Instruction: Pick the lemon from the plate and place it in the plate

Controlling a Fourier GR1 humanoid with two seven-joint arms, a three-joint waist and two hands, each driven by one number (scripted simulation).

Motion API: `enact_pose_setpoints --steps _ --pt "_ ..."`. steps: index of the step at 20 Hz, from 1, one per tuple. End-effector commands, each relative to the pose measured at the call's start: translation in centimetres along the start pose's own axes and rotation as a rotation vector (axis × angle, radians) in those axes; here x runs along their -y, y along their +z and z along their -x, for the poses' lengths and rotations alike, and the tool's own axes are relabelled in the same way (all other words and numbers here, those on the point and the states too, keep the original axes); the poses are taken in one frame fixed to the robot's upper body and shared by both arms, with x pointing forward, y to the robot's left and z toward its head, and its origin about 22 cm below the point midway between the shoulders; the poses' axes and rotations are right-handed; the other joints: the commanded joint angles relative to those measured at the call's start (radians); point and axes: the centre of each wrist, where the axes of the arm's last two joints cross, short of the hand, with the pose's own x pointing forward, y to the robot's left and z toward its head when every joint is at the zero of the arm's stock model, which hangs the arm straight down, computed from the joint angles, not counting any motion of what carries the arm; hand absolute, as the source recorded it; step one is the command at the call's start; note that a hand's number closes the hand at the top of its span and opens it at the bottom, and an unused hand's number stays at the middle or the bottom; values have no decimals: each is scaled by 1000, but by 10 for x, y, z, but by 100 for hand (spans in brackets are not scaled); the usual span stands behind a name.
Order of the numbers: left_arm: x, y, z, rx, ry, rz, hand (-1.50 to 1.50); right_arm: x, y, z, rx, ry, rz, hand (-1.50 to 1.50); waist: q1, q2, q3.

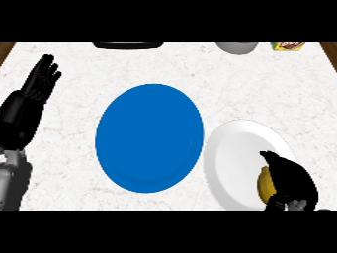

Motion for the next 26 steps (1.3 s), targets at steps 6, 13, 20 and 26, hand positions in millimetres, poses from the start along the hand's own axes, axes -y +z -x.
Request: enact_pose_setpoints --steps 6,13,20,26 --pt "1 -8 -27 -1 0 -32 0 -21 16 7 25 -31 278 150 -10 -4 1" --pt "-22 14 3 -31 -10 -85 0 -75 83 52 -348 -192 364 150 -72 -17 -2" --pt "-20 10 -5 -21 -18 -41 0 -57 160 42 -285 -225 564 150 -28 -7 -1" --pt "-21 4 -8 3 -4 -36 0 -35 204 4 -16 -353 708 150 -17 -8 -1"
